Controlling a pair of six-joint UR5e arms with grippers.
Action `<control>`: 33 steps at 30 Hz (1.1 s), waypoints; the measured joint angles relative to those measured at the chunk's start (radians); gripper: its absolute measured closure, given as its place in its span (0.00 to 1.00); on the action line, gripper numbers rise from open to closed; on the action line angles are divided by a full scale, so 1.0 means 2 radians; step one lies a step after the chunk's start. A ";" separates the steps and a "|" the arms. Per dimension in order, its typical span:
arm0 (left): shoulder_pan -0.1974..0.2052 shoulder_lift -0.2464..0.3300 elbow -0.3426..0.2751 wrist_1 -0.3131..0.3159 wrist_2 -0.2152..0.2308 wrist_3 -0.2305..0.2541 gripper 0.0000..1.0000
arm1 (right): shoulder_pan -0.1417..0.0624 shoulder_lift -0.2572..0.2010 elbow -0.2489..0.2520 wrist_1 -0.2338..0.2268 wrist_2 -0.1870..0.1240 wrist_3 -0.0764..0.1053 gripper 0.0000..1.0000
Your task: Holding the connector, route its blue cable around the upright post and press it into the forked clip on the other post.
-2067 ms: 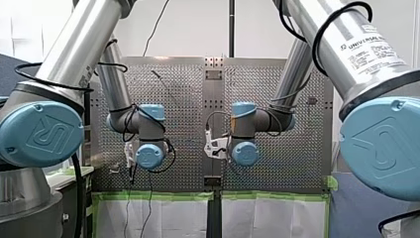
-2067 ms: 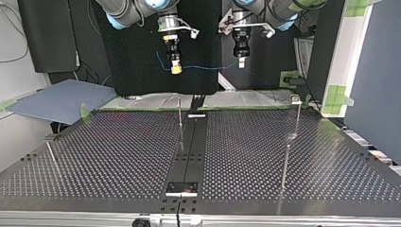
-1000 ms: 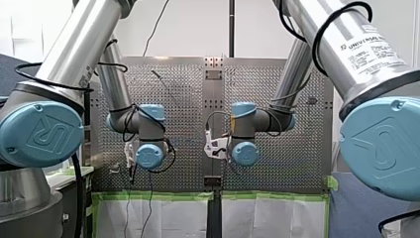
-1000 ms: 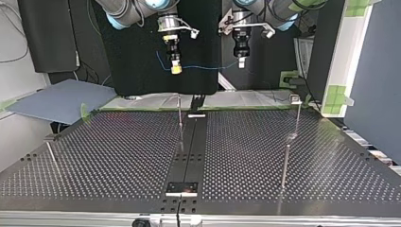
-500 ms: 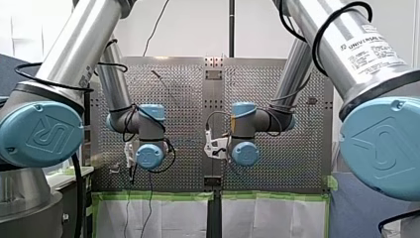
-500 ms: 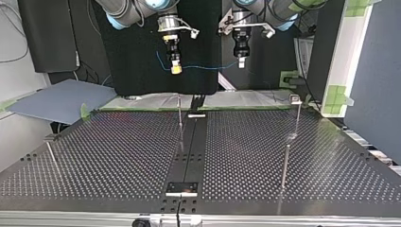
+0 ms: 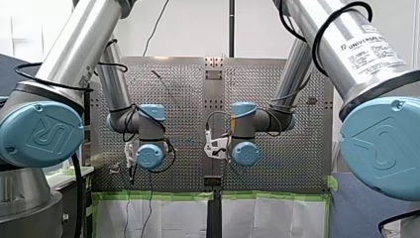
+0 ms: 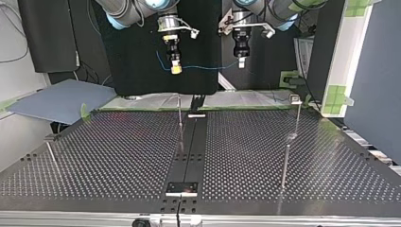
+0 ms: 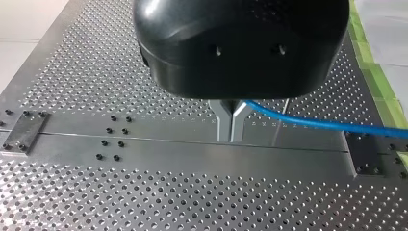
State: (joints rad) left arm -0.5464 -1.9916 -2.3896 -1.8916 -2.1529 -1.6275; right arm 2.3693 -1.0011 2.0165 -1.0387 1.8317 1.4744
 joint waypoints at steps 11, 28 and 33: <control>0.000 0.000 0.000 0.000 0.000 0.000 0.96 | 0.000 0.000 0.000 0.000 0.000 0.000 1.00; 0.000 0.000 0.000 0.000 0.000 0.000 0.96 | 0.000 0.000 0.000 0.000 0.000 0.000 1.00; 0.000 0.000 0.000 0.000 0.000 0.000 0.93 | 0.000 0.000 0.000 0.000 0.000 0.000 1.00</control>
State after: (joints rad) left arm -0.5465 -1.9916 -2.3896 -1.8916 -2.1529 -1.6275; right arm 2.3693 -1.0011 2.0165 -1.0387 1.8318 1.4744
